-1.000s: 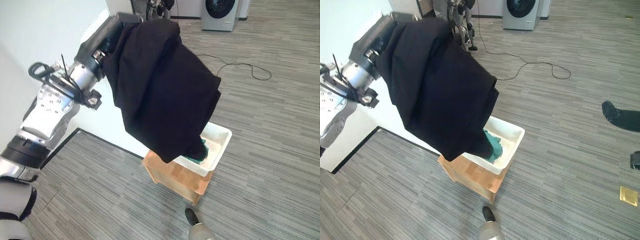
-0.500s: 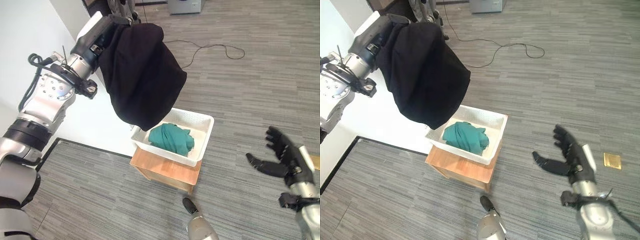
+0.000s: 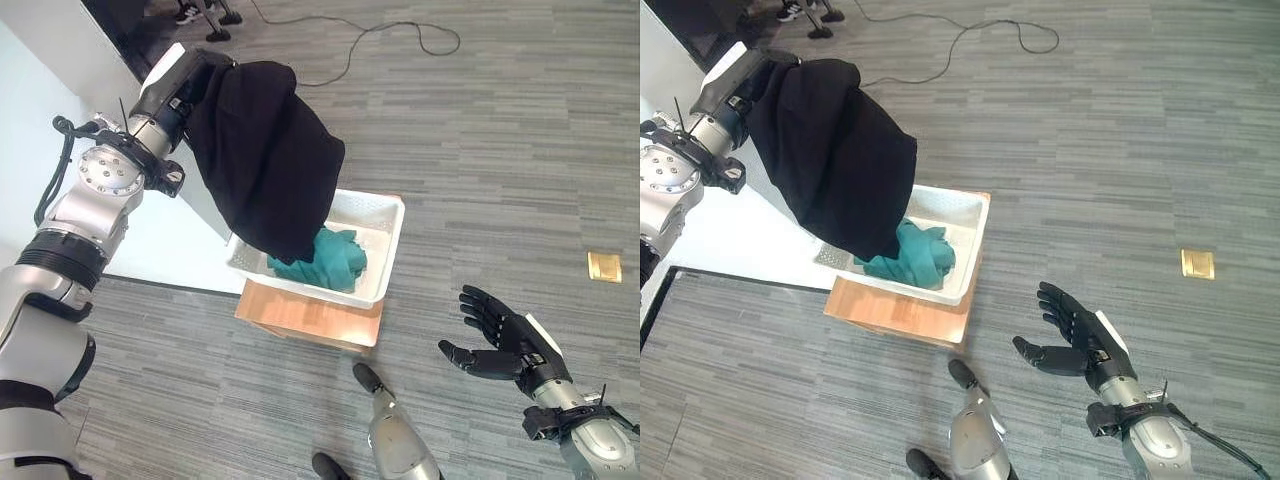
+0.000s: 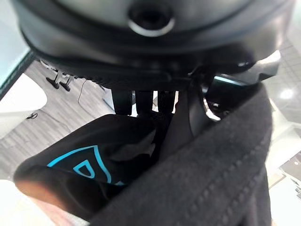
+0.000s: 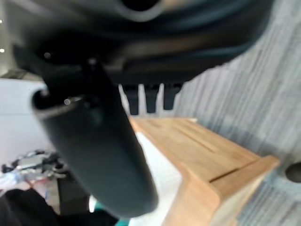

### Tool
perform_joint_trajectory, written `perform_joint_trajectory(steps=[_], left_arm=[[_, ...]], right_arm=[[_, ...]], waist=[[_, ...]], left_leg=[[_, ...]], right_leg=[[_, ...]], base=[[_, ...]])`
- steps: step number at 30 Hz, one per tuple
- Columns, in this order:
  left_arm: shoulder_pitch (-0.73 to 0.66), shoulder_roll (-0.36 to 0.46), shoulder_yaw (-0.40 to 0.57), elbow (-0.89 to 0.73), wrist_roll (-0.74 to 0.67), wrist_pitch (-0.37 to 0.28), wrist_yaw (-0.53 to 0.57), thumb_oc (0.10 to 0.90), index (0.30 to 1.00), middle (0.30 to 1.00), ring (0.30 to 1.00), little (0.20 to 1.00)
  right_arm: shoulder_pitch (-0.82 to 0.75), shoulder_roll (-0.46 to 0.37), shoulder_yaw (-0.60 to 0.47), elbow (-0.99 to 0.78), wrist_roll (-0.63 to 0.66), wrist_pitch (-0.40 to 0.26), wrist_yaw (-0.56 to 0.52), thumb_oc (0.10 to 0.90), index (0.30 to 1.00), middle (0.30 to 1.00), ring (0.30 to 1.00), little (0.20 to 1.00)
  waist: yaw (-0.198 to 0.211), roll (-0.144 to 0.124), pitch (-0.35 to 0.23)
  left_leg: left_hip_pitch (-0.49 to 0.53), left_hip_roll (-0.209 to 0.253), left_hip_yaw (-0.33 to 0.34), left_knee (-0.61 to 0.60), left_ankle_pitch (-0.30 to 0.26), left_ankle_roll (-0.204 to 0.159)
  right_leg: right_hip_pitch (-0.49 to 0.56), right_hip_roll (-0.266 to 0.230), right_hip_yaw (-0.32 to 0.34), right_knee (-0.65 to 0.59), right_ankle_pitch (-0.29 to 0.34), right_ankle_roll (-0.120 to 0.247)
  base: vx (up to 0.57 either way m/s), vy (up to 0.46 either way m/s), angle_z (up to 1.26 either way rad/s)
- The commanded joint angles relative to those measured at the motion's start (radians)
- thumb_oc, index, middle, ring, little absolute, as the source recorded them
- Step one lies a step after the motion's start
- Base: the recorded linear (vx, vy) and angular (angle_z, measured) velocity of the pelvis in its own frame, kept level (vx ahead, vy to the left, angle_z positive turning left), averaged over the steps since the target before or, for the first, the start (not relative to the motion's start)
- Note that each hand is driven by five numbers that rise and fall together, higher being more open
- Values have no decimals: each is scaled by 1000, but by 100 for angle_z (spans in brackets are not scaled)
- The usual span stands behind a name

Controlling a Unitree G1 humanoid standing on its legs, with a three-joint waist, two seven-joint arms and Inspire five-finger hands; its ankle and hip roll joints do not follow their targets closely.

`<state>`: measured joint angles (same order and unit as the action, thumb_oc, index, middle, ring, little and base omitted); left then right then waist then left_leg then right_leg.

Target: Pick up bed clothes into laundry basket.

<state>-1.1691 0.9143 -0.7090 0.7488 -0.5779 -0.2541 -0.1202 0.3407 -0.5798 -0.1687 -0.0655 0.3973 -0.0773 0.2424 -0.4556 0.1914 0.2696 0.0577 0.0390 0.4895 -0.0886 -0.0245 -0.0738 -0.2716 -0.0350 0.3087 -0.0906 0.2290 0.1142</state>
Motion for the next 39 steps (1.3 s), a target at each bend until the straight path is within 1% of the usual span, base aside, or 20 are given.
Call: perform_joint_trajectory(steps=[1, 5, 9, 10, 11, 12, 14, 15, 16, 18, 21, 23, 27, 28, 29, 30, 33, 34, 36, 39], left_arm=[[-206, 42, 104, 69, -2, -64, 60, 400, 300, 300, 300, 300], [-182, 20, 119, 84, 12, -58, 61, 400, 300, 300, 300, 300], [-129, -46, 135, 119, 61, -42, 64, 400, 300, 300, 300, 300], [-129, -47, 135, 118, 61, -42, 64, 400, 300, 300, 300, 300], [-111, -65, 144, 134, 73, -37, 64, 400, 300, 300, 300, 300], [-86, -100, 149, 158, 105, -28, 67, 400, 300, 300, 300, 300], [-71, -116, 149, 171, 136, -26, 69, 400, 300, 300, 300, 300], [-40, -155, 173, 202, 141, -17, 74, 400, 300, 300, 300, 300], [-39, -156, 174, 200, 141, -18, 73, 400, 300, 300, 300, 300], [12, -239, 227, 248, 111, -3, 72, 400, 300, 300, 300, 300], [29, -281, 238, 282, 136, 6, 82, 400, 300, 300, 300, 300], [39, -311, 239, 340, 213, 18, 92, 400, 300, 300, 300, 300], [57, -344, 257, 392, 248, 36, 88, 400, 300, 300, 300, 300], [56, -348, 263, 402, 246, 42, 90, 558, 538, 538, 538, 538], [56, -348, 263, 403, 246, 42, 90, 558, 538, 538, 538, 538], [51, -349, 268, 408, 241, 43, 93, 800, 900, 900, 900, 900], [24, -341, 271, 378, 208, 34, 98, 800, 900, 900, 900, 900], [24, -340, 272, 379, 208, 34, 99, 800, 900, 900, 900, 900], [6, -322, 257, 329, 181, 18, 105, 800, 900, 900, 900, 900], [-12, -299, 236, 272, 156, 4, 99, 800, 900, 900, 900, 900]], right_arm=[[-4, -41, -27, -141, 20, -67, 39, 800, 900, 900, 900, 900], [-7, -40, -12, -141, 19, -68, 39, 800, 900, 900, 900, 900], [-12, -41, 0, -147, 14, -67, 30, 800, 900, 900, 900, 900], [-11, -40, -1, -146, 14, -67, 30, 800, 900, 900, 900, 900], [-10, -38, 3, -146, 14, -67, 27, 800, 900, 900, 900, 900], [-11, -38, 5, -147, 11, -69, 21, 800, 900, 900, 900, 900], [-9, -37, 3, -146, 9, -70, 17, 800, 900, 900, 900, 900], [-12, -34, 0, -149, 10, -72, 12, 800, 900, 900, 900, 900], [-11, -34, -1, -148, 10, -72, 11, 800, 900, 900, 900, 900], [-17, -31, 0, -146, 18, -73, -6, 800, 900, 900, 900, 900], [-19, -31, -1, -149, 23, -76, -15, 800, 900, 900, 900, 900], [-25, -30, 4, -147, 29, -76, -20, 800, 900, 900, 900, 900], [-25, -33, 7, -142, 24, -72, -22, 800, 900, 900, 900, 900], [-28, -34, 9, -140, 24, -71, -23, 800, 900, 900, 900, 900], [-28, -35, 10, -139, 24, -71, -23, 800, 900, 900, 900, 900], [-30, -35, 11, -137, 25, -70, -24, 800, 900, 900, 900, 900], [-30, -38, 8, -140, 23, -71, -24, 800, 900, 900, 900, 900], [-30, -39, 9, -141, 23, -72, -23, 800, 900, 900, 900, 900], [-21, -37, 8, -147, 15, -72, -18, 800, 900, 900, 900, 900], [-15, -38, 4, -151, 10, -71, -12, 800, 900, 900, 900, 900]], waist=[[8, -39, -75], [8, -45, -62], [-5, -62, -36], [-1, -55, -39], [-10, -66, -30], [-19, -73, -22], [-24, -78, -17], [-33, -90, -9], [-28, -82, -13], [-48, -100, -1], [-61, -108, 4], [-75, -120, 8], [-91, -123, 10], [-93, -122, 9], [-94, -122, 9], [-96, -120, 9], [-94, -109, 2], [-99, -116, 5], [-80, -100, -4], [-66, -91, -9]], left_leg=[[-9, 21, -1, 1, 40, -44], [-13, 24, 8, 1, 41, -46], [-30, 32, 15, 1, 47, -49], [-20, 25, 2, 1, 17, -50], [-31, 31, 15, 1, 46, -49], [-34, 33, 18, 1, 46, -49], [-36, 35, 20, 1, 48, -50], [-41, 38, 24, 1, 48, -52], [-32, 32, 12, 1, 19, -53], [-41, 38, 15, 1, 21, -57], [-45, 40, 20, 1, 18, -57], [-46, 42, 30, 1, 16, -57], [-42, 44, 39, 1, 14, -59], [-42, 43, 39, 1, 14, -60], [-42, 43, 39, 1, 14, -60], [-43, 44, 38, 1, 14, -61], [-47, 46, 25, 1, 13, -62], [-57, 52, 36, 1, 44, -62], [-57, 52, 22, 1, 46, -62], [-51, 52, 10, 1, 46, -62]], right_leg=[[130, -76, -52, 9, -117, 124], [119, -73, -49, 7, -112, 126], [97, -70, -50, 7, -108, 126], [107, -77, -55, 6, -131, 133], [95, -69, -49, 8, -108, 127], [89, -66, -45, 8, -106, 125], [85, -65, -43, 8, -105, 125], [77, -62, -40, 8, -104, 124], [85, -68, -44, 6, -126, 130], [73, -63, -38, 7, -123, 128], [67, -60, -36, 7, -123, 127], [60, -54, -28, 8, -122, 126], [56, -53, -22, 8, -120, 125], [56, -52, -20, 8, -121, 123], [56, -52, -20, 8, -121, 123], [55, -52, -22, 7, -121, 123], [57, -55, -30, 7, -127, 117], [46, -49, -26, 9, -102, 110], [58, -54, -38, 7, -109, 106], [72, -58, -50, 5, -114, 104]], base=[[0, 0, 0], [0, 0, 0], [-9, 4, -7], [-10, 0, -7], [-9, 1, -4], [-97, -70, -7], [-20, -7, -7], [59, 60, -5], [58, 65, -7], [20, 32, -15], [-8, -3, -11], [5, -6, -5], [15, -4, -3], [7, -3, -4], [3, -6, -5], [0, -11, -6], [-27, -51, -5], [-91, -92, 2], [-36, -64, 8], [4, -24, 11]])
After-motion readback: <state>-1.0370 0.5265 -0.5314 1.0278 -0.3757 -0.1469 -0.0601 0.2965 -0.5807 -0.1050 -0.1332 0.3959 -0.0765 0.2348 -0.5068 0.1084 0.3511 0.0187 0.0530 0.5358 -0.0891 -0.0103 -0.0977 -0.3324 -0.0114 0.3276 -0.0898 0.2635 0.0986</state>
